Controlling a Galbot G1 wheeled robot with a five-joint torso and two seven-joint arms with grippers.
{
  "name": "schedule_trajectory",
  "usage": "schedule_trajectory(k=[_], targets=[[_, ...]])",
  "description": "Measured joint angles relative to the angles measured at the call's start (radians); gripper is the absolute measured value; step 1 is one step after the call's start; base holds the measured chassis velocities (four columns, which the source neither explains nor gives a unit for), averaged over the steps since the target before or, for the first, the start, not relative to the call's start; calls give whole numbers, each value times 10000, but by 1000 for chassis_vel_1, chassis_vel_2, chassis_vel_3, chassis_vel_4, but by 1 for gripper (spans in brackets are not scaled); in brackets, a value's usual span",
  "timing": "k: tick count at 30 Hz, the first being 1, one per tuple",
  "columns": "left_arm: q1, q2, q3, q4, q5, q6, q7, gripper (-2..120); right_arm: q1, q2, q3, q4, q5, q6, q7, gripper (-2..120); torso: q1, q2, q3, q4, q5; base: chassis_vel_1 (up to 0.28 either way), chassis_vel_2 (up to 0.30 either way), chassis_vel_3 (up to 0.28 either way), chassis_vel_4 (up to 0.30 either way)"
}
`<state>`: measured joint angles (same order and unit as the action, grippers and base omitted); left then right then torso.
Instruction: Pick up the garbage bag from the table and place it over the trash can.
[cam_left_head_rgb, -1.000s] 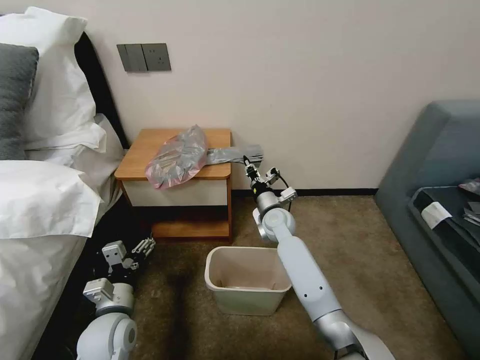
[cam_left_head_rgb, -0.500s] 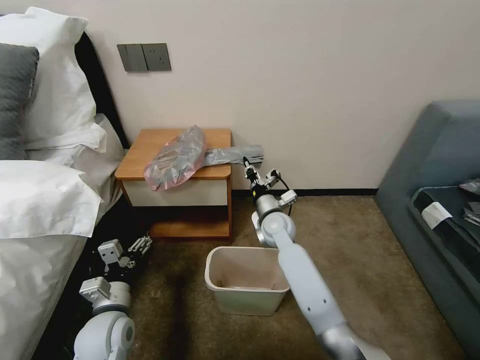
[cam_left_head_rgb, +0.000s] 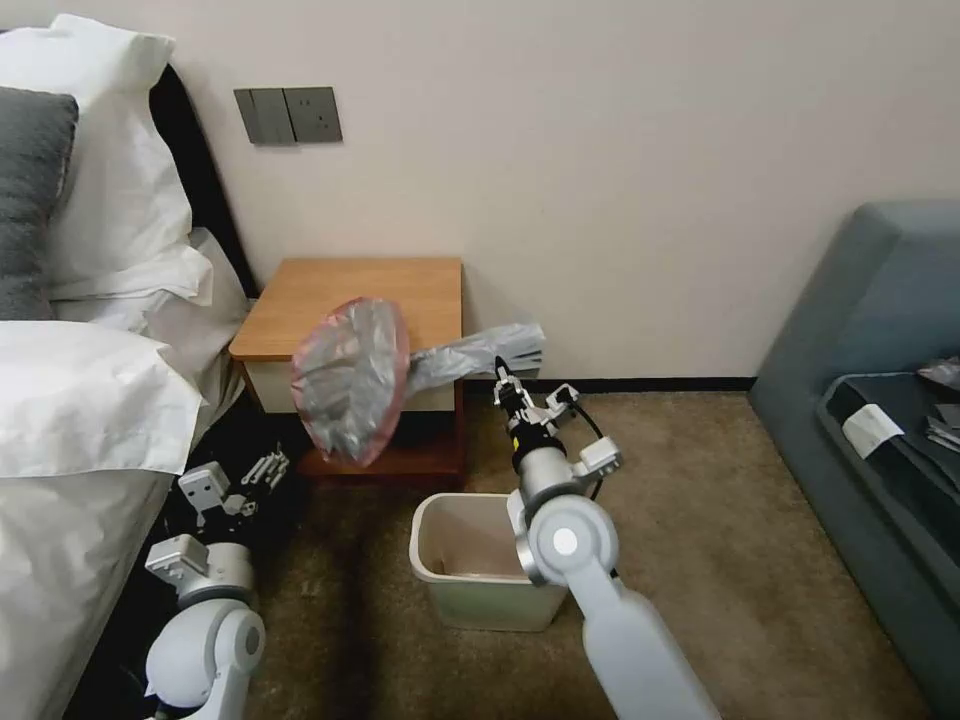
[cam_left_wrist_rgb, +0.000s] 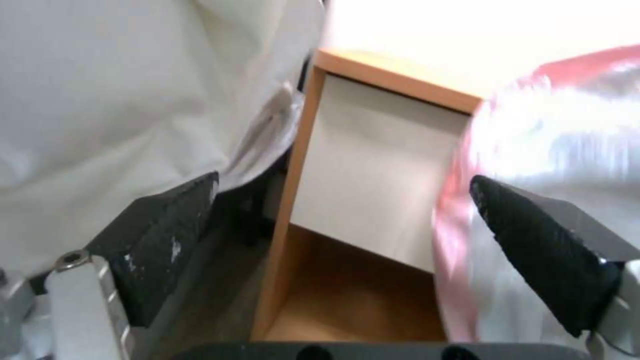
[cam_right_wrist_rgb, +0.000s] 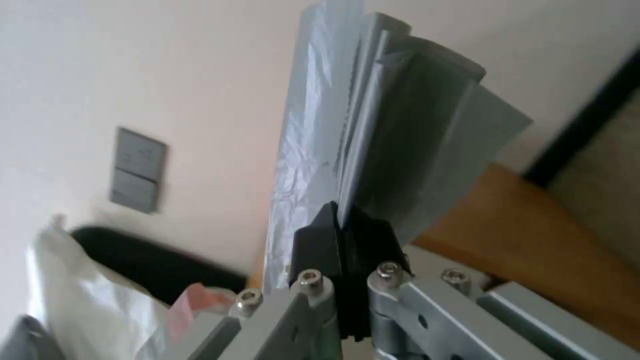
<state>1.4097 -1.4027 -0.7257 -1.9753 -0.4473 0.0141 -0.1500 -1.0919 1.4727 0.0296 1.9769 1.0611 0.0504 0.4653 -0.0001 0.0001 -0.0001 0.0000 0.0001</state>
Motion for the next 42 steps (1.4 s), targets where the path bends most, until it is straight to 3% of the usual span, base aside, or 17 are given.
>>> schedule_trajectory(k=[8,14,28,42], targets=[[-91,70,43,25,-126,76,-43,99,-2292,-557,-872,1786,-1086,-826,2120,0,0,0,0,1,-1,0,0,0,0],[-134,15,196,73,-115,126,-48,99,-3309,-449,-821,2214,-2152,-743,2677,0,0,0,0,-1,-1,0,0,0,0],[-144,-47,385,78,49,119,-2,99,-3737,-517,-579,2626,-2163,-1580,2941,0,0,0,1,0,0,0,0,0,0],[-207,-62,480,208,193,64,40,99,-3659,-484,-397,2036,-1476,-2572,3353,-1,0,-2,1,0,0,0,0,0,0]])
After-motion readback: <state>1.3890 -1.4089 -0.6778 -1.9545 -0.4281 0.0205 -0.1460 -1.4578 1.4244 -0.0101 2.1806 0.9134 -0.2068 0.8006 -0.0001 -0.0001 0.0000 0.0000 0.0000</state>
